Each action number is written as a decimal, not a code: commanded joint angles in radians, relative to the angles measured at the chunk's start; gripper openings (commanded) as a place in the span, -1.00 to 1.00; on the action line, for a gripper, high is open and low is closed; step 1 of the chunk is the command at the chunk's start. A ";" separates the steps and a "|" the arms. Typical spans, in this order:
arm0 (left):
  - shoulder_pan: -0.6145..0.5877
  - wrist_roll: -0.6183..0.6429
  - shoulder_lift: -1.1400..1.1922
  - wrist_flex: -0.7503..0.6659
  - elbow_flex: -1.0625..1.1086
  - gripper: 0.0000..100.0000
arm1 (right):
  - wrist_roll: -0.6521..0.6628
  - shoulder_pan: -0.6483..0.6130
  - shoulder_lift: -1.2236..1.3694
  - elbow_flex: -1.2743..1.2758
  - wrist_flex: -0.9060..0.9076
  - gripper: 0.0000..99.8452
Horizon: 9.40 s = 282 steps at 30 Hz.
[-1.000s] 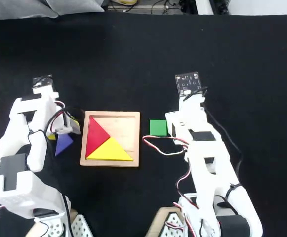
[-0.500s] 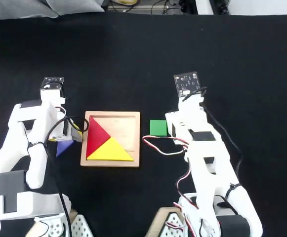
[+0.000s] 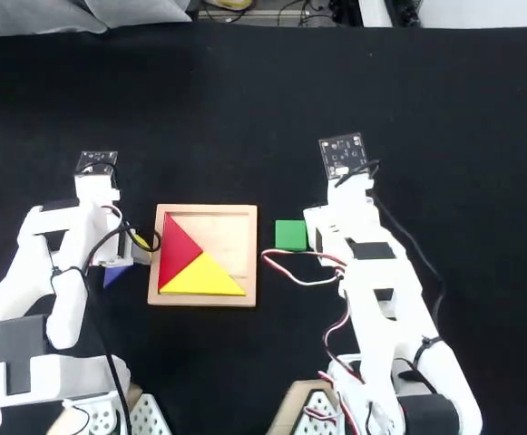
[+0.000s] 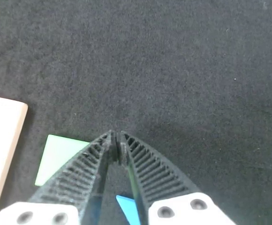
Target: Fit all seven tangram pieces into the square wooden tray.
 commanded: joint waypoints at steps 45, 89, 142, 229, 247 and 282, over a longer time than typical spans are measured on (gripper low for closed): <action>0.219 0.399 -0.034 0.499 -0.426 -0.57 | 0.012 -0.011 -0.035 -0.004 -0.015 -0.98; 0.661 1.441 0.144 -0.049 -0.321 -0.56 | -0.121 0.206 -0.038 -0.045 -0.023 -0.98; 0.654 1.453 0.207 -0.048 -0.380 -0.04 | -0.121 0.199 -0.036 -0.044 -0.023 -0.98; -0.275 -0.152 -0.163 0.870 -1.087 -0.86 | -0.120 0.201 -0.030 -0.045 -0.021 -0.98; -0.251 -0.433 -0.761 0.852 -0.378 -0.88 | -0.120 0.199 -0.030 -0.045 -0.023 -0.98; -0.298 -0.388 0.269 0.427 -0.644 -0.48 | -0.063 0.107 -0.028 -0.018 -0.023 -0.98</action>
